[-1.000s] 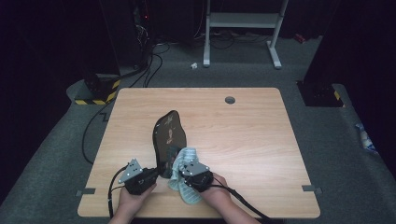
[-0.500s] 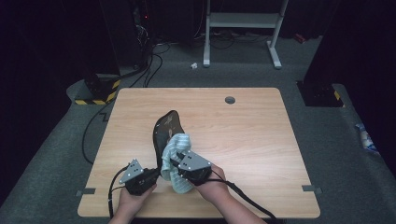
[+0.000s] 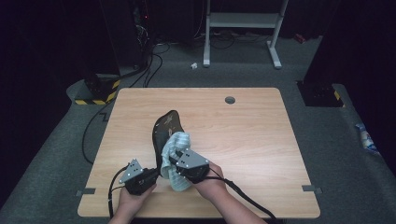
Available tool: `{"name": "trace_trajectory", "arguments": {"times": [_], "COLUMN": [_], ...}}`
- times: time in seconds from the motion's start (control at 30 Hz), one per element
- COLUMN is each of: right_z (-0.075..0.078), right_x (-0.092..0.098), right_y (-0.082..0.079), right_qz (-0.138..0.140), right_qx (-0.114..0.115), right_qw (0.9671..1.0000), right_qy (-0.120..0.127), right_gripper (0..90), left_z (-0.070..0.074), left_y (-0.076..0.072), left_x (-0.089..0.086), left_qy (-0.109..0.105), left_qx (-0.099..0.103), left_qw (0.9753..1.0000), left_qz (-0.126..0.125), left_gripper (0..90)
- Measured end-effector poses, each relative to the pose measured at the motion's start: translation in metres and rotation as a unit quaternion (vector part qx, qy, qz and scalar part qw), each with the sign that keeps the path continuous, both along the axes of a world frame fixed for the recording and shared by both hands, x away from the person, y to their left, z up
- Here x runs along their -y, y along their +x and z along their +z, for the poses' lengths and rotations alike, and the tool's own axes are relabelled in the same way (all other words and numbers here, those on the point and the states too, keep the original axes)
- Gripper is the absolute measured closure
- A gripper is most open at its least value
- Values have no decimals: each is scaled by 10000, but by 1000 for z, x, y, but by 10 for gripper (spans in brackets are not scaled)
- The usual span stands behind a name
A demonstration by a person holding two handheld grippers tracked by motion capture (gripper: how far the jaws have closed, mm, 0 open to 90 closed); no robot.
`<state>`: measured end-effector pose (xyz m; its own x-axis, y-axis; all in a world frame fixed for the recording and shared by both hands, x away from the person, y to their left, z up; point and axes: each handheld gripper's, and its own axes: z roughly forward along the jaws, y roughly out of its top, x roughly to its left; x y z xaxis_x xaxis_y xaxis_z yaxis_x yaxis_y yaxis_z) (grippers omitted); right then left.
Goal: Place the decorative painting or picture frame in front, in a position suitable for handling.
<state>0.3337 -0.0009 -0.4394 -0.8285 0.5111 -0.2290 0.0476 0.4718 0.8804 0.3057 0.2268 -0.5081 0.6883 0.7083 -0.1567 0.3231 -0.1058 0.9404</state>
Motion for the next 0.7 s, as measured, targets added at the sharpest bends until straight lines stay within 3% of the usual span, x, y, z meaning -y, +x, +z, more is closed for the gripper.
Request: {"name": "trace_trajectory", "arguments": {"times": [0.17,0.33,0.47,0.7], "right_z": [-42,-70,-79,-73], "right_x": [5,7,10,10], "right_y": [-1,3,7,2], "right_qz": [-107,-160,-164,-88], "right_qx": [-355,-682,-848,-876], "right_qw": [9985,9946,9927,9921], "right_qy": [-404,-762,-841,-896], "right_gripper": [723,723,724,722], "left_z": [0,0,0,0], "left_y": [0,0,0,0], "left_x": [0,0,0,1], "left_qy": [8,-5,-8,0], "left_qx": [1,-14,-13,-21], "left_qw": [10000,10000,10000,10000], "left_qz": [6,12,13,1], "left_gripper": [899,900,900,899]}}
